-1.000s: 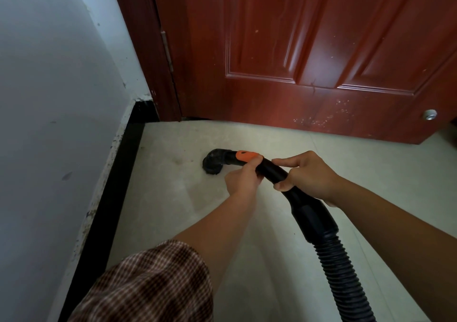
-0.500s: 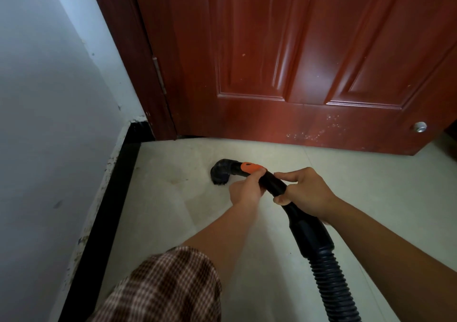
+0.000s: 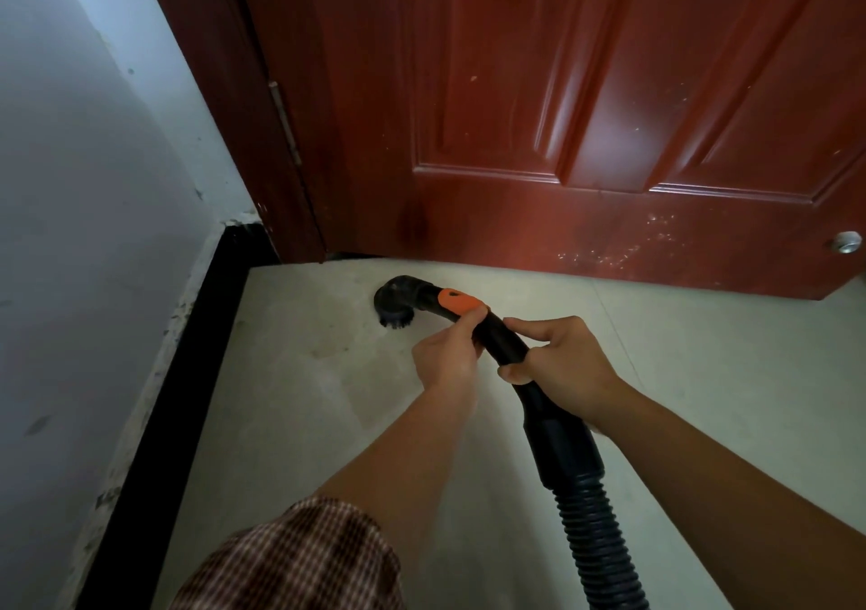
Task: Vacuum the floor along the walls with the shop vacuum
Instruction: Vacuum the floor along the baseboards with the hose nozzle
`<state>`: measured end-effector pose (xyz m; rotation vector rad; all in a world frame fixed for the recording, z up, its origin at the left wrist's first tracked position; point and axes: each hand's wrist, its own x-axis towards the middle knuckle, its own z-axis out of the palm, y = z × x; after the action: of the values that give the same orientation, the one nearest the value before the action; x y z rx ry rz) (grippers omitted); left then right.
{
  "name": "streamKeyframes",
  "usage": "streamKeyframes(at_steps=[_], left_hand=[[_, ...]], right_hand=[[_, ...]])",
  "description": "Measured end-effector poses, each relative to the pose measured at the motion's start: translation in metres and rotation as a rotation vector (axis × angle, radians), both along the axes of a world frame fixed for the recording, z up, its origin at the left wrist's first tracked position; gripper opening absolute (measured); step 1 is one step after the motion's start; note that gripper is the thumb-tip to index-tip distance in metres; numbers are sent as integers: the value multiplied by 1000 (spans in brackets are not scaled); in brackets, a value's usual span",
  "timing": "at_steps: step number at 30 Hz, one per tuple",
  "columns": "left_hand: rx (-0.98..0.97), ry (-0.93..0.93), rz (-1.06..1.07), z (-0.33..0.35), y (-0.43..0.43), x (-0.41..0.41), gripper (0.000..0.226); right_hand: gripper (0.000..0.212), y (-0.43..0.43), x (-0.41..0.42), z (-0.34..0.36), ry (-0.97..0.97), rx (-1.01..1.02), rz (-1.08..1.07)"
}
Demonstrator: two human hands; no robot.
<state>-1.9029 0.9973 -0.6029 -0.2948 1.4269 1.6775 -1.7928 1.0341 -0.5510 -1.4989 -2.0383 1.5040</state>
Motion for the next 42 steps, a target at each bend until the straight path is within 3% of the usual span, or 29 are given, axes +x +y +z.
streamKeyframes(at_steps=[18,31,42], left_hand=[[-96,75,122,0,-34,-10,23],[-165,115,155,5,-64,-29,25],[-103,127,176,-13,-69,-51,18]], right_hand=[[59,-9,-15,-1,47,-182,107],[59,-29,-34,-2,51,-191,192],[57,-44,-54,-9,83,-152,157]])
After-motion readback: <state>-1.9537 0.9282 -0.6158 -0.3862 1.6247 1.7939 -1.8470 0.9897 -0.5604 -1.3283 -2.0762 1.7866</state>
